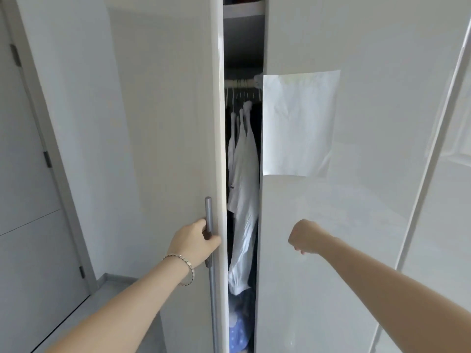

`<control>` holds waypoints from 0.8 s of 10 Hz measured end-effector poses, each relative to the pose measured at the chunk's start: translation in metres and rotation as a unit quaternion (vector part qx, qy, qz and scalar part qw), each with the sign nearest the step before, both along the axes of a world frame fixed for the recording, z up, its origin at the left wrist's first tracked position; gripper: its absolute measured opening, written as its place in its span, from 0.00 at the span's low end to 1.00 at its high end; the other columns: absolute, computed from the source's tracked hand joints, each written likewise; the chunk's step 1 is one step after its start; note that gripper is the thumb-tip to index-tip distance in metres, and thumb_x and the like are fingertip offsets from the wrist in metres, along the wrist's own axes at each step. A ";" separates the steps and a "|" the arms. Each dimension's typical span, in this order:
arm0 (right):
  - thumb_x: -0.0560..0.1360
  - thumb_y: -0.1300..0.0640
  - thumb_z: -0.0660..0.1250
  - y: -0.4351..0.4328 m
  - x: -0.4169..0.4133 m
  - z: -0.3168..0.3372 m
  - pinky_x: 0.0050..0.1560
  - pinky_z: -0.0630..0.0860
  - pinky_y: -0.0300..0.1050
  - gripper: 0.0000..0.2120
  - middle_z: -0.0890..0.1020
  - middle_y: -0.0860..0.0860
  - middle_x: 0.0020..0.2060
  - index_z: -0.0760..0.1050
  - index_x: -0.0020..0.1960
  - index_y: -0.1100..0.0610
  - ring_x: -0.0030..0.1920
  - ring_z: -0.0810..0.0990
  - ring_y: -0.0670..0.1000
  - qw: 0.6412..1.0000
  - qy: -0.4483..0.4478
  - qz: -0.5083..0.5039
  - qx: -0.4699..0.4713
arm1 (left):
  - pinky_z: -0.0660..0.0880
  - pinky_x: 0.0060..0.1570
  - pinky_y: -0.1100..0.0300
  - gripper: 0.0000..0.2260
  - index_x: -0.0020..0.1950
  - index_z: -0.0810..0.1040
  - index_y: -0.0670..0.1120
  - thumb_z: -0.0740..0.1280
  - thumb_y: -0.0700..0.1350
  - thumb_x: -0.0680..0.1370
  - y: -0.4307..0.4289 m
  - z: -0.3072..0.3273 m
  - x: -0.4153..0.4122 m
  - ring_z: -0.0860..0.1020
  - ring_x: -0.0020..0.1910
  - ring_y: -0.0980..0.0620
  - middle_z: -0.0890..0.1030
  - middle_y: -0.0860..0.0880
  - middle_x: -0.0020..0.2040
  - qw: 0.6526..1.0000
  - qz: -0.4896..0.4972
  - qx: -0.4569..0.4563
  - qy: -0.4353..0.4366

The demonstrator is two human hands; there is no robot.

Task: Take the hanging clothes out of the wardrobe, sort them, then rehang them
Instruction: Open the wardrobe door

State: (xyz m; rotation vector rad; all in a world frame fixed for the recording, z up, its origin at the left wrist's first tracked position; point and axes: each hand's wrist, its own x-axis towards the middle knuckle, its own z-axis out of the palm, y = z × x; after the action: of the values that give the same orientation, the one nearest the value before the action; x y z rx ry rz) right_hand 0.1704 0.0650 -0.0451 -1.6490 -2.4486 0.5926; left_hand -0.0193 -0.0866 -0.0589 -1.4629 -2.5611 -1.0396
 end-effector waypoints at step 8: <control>0.74 0.57 0.61 -0.126 -0.136 -0.023 0.36 0.70 0.37 0.12 0.72 0.50 0.33 0.65 0.32 0.52 0.31 0.69 0.46 0.985 -0.085 0.146 0.033 | 0.64 0.41 0.51 0.14 0.61 0.63 0.37 0.58 0.44 0.81 -0.204 -0.012 -0.153 0.74 0.48 0.37 0.73 0.36 0.47 0.909 0.348 0.169 -0.157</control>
State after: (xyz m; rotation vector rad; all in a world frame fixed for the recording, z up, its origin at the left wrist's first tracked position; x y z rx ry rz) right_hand 0.0349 -0.0611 -0.0685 -1.3777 -2.8273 0.4111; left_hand -0.1723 -0.2902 -0.0713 -0.2608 -2.5585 -1.5359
